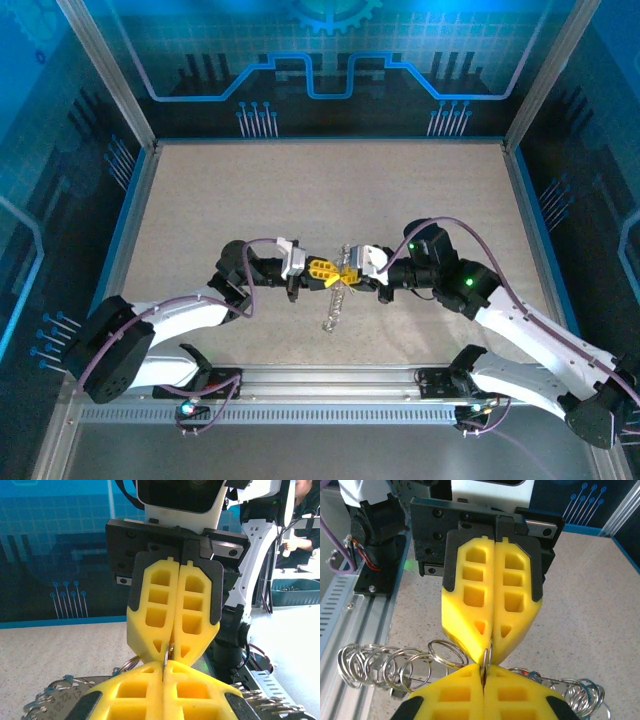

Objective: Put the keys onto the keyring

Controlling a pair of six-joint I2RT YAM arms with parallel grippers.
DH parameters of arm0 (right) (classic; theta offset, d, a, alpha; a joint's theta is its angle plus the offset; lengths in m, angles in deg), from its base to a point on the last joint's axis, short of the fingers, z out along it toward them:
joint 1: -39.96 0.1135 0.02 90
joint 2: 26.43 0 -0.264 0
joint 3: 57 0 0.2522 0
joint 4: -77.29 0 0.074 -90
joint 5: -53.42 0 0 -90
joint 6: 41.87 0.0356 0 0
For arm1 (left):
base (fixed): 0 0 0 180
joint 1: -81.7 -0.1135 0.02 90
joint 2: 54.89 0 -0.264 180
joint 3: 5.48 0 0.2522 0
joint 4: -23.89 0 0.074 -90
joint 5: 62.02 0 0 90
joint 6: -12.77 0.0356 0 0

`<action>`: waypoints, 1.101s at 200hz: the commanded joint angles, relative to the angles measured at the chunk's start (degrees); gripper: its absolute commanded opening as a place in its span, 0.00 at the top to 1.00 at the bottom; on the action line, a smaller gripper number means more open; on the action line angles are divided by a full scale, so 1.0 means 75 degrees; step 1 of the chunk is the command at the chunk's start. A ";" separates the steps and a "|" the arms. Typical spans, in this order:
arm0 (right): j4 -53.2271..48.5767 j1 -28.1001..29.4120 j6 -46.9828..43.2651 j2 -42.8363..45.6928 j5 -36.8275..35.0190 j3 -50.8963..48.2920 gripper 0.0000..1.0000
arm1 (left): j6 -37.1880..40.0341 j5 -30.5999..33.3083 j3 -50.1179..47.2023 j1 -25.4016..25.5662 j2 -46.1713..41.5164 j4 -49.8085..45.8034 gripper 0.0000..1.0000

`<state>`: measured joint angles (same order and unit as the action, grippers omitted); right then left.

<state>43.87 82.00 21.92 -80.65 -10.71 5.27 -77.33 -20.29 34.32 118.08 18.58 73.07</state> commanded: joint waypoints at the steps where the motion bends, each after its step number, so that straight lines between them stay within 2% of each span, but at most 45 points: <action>1: 0.0149 0.0152 -0.0023 -0.0201 0.0273 0.0003 1.00 | -0.0087 0.0120 0.0102 0.0085 -0.0021 0.0709 1.00; 23: -0.0248 0.0153 -0.0202 -0.0144 0.0151 0.0165 1.00 | 0.0117 0.0235 0.0124 0.0082 -0.0187 0.0209 1.00; 33: -0.0503 0.0150 -0.0300 -0.0119 0.0066 0.0202 1.00 | 0.0413 0.0237 0.0155 0.0083 -0.0364 -0.0342 0.96; 51: -0.1028 0.0154 -0.0428 -0.0139 -0.0091 0.0619 1.00 | 0.1140 0.0248 0.0410 0.0074 -0.0785 -0.2019 0.90; 70: -0.1535 0.0181 -0.0546 -0.0255 -0.0258 0.0917 1.00 | 0.1865 0.0267 0.0842 0.0090 -0.1139 -0.3920 0.89; 88: -0.1829 0.0252 -0.0661 -0.0380 -0.0526 0.1100 1.00 | 0.2202 0.0294 0.1121 0.0094 -0.1325 -0.4906 0.84; 98: -0.1884 0.0290 -0.0687 -0.0429 -0.0605 0.1163 1.00 | 0.2293 0.0290 0.1210 0.0087 -0.1354 -0.5173 0.78; 173: -0.1899 0.0511 -0.0713 -0.0623 -0.0877 0.1406 1.00 | 0.2986 0.0335 0.1786 0.0162 -0.1291 -0.6666 0.77; 220: -0.1927 0.0516 -0.0706 -0.0629 -0.0878 0.1390 1.00 | 0.3013 0.0328 0.1858 0.0205 -0.1235 -0.6856 0.74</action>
<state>29.45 85.08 16.98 -85.70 -17.31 13.67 -56.21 -17.82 46.50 119.06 8.92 24.08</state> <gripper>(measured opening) 0.046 0.264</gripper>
